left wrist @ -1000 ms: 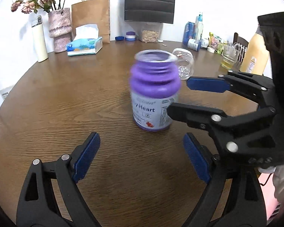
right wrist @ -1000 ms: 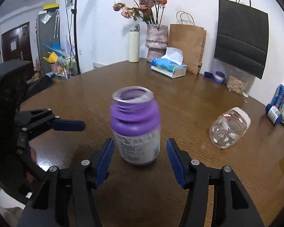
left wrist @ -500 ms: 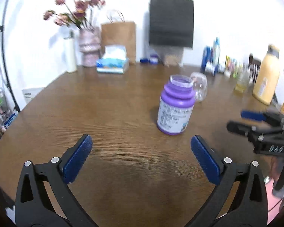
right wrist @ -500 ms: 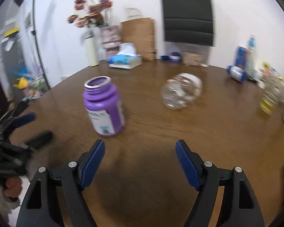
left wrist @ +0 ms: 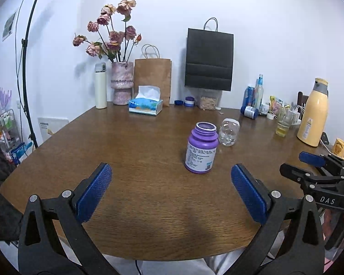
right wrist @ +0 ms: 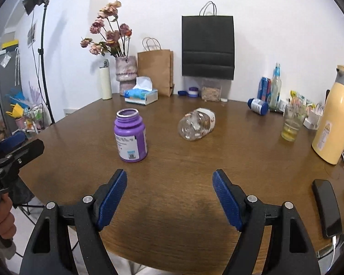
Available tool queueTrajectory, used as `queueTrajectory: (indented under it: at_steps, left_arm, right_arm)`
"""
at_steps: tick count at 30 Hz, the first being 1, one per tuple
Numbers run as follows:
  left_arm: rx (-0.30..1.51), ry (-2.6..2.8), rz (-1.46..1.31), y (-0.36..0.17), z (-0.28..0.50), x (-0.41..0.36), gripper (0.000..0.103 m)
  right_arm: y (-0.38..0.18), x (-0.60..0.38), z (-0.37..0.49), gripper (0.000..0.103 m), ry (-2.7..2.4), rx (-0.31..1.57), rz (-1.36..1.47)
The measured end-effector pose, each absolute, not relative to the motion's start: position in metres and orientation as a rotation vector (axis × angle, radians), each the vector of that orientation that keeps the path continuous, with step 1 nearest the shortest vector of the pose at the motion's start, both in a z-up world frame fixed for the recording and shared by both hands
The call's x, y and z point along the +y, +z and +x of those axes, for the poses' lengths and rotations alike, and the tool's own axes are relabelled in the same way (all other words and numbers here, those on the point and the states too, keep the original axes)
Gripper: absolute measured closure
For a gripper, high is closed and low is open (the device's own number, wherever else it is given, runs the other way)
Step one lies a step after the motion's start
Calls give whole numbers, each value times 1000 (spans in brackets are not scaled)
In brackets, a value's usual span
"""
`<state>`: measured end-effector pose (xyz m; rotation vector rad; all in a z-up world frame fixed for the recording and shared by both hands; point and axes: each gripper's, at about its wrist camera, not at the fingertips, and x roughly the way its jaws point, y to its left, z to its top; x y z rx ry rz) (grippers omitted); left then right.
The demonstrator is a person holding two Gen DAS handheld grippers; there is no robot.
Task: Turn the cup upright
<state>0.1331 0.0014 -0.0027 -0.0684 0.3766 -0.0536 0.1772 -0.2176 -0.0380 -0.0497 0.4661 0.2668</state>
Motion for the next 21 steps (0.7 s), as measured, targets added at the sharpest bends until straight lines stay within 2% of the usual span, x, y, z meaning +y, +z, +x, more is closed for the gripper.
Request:
queueTrajectory:
  at_steps: [14, 21]
  left_arm:
    - [370, -41, -34, -1, 128, -6, 0]
    - [258, -14, -46, -5, 80, -15, 0]
  right_arm:
    - [-32, -221, 165, 21, 269, 424, -39]
    - [-37, -229, 115, 21, 266, 321, -19]
